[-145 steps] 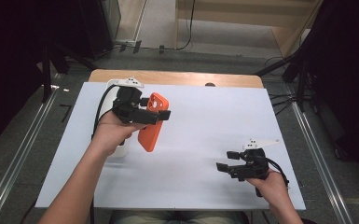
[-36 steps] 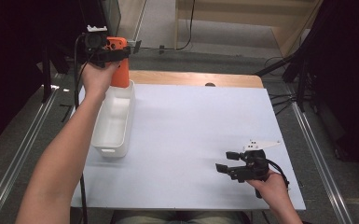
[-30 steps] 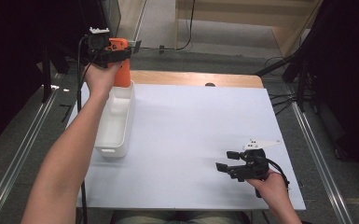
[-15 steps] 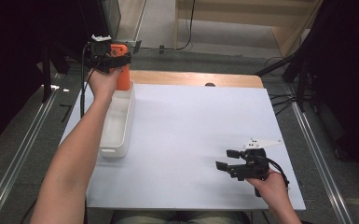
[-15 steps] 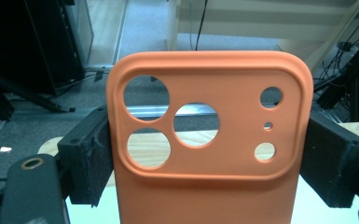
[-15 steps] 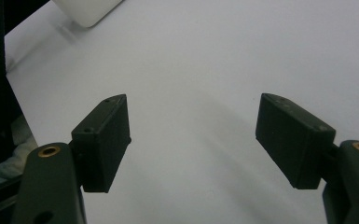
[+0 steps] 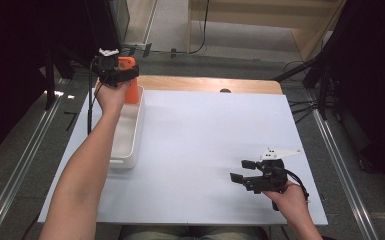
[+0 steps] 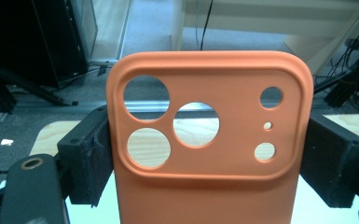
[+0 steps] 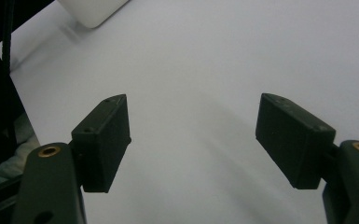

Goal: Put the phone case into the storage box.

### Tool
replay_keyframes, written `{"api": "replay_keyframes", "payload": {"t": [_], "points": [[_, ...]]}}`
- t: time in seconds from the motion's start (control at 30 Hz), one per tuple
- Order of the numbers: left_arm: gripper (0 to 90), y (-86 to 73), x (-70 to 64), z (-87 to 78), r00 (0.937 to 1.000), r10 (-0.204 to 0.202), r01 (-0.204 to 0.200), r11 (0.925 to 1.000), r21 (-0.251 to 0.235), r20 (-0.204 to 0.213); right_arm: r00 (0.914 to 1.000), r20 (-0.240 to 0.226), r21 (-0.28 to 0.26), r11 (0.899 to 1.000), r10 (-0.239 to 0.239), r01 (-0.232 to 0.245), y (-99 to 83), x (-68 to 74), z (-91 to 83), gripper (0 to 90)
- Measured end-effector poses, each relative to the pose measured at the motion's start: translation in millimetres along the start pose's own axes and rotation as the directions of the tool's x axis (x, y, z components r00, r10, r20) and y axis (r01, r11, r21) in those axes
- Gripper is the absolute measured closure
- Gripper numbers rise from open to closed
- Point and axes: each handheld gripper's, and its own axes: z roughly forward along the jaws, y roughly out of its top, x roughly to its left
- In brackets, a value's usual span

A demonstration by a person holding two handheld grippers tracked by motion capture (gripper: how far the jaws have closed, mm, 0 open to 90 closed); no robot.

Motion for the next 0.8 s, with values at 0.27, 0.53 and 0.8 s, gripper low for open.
{"api": "replay_keyframes", "payload": {"t": [0.27,0.53,0.8], "points": [[15.1,-13.0,-4.4,4.9,0.9997,0.024,-0.024,0.9996,0.012,-0.008,1.0000,-0.004,-0.001,1.000,-0.002,0.002,0.0,0.8,0.4,25.1],[15.0,-22.0,-5.4,6.2,0.9997,0.018,-0.018,0.9994,0.028,-0.013,1.0000,-0.006,-0.001,1.000,-0.005,0.005,0.6,2.0,0.6,25.1],[15.0,-33.1,-6.6,10.7,0.9994,0.027,-0.026,0.9988,0.042,-0.021,0.9998,-0.011,-0.006,1.000,-0.015,0.015,1.8,2.8,2.8,25.1]]}}
